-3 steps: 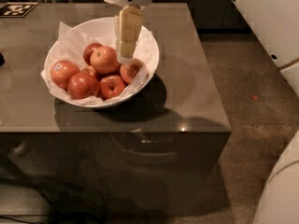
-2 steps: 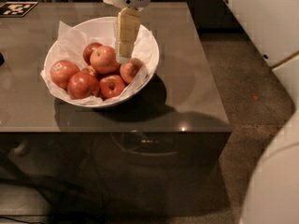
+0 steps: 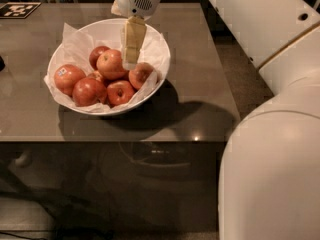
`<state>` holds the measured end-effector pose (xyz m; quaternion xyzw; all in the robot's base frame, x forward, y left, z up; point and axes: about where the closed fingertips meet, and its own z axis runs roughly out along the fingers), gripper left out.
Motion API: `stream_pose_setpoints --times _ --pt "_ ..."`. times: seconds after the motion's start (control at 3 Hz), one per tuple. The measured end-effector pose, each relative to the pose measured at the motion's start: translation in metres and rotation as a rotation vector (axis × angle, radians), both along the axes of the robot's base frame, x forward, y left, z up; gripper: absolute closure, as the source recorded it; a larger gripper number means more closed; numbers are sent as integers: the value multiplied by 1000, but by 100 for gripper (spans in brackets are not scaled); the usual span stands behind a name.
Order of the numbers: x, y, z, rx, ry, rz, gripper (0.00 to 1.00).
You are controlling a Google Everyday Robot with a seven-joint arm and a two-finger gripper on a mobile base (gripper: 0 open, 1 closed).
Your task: Pick apple from white bowl
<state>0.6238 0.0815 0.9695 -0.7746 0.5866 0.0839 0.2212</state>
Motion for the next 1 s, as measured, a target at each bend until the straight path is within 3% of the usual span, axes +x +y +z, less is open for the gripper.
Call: stream_pose_setpoints --times 0.33,1.0 --pt "2 3 -1 6 -5 0 0" --pt "-2 31 -22 67 58 51 0"
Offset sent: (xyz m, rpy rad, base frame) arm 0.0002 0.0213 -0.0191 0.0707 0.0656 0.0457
